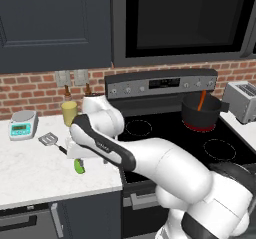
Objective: Put the carrot and lemon wedge in the pot. Retrieve the spatula and lightly stir the vegetables in the pot.
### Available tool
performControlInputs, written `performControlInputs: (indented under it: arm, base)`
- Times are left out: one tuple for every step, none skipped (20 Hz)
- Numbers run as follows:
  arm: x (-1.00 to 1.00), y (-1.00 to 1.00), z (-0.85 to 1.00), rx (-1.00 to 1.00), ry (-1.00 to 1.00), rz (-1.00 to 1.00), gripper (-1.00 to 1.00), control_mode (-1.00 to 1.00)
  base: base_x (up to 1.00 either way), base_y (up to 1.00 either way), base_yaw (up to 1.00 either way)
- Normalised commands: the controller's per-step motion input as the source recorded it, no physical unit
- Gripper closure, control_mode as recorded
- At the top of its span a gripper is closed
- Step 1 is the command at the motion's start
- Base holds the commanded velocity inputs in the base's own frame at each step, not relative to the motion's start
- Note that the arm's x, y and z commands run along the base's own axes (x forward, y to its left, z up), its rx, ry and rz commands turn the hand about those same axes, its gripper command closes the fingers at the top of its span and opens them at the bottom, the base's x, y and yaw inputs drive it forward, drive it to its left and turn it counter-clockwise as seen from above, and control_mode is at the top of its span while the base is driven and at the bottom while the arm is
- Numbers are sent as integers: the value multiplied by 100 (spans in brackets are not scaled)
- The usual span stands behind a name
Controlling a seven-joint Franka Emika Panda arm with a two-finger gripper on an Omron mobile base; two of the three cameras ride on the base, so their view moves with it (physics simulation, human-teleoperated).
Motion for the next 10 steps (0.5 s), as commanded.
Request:
performControlInputs:
  arm:
    - [0,44,-52,-9,0,0,-100,-100]
    - [1,36,-51,-8,0,0,-100,-100]
    - [4,30,-49,-10,0,0,-100,-100]
    - [8,26,-47,-10,0,0,-100,-100]
    - [11,20,-44,-11,0,0,-100,-100]
    - [12,16,-40,-11,0,0,-100,-100]
    - [14,11,-35,-11,0,0,-100,-100]
    - [11,7,-25,-11,0,0,-100,-100]
    - [4,5,-21,-11,0,0,-100,-100]
    - [8,0,-16,-11,0,0,-100,-100]
  base:
    - [0,0,0]
    - [0,0,0]
    - [0,0,0]
    - [0,0,0]
    - [0,0,0]
    - [0,0,0]
    - [0,0,0]
    - [0,0,0]
    - [0,0,0]
    - [0,0,0]
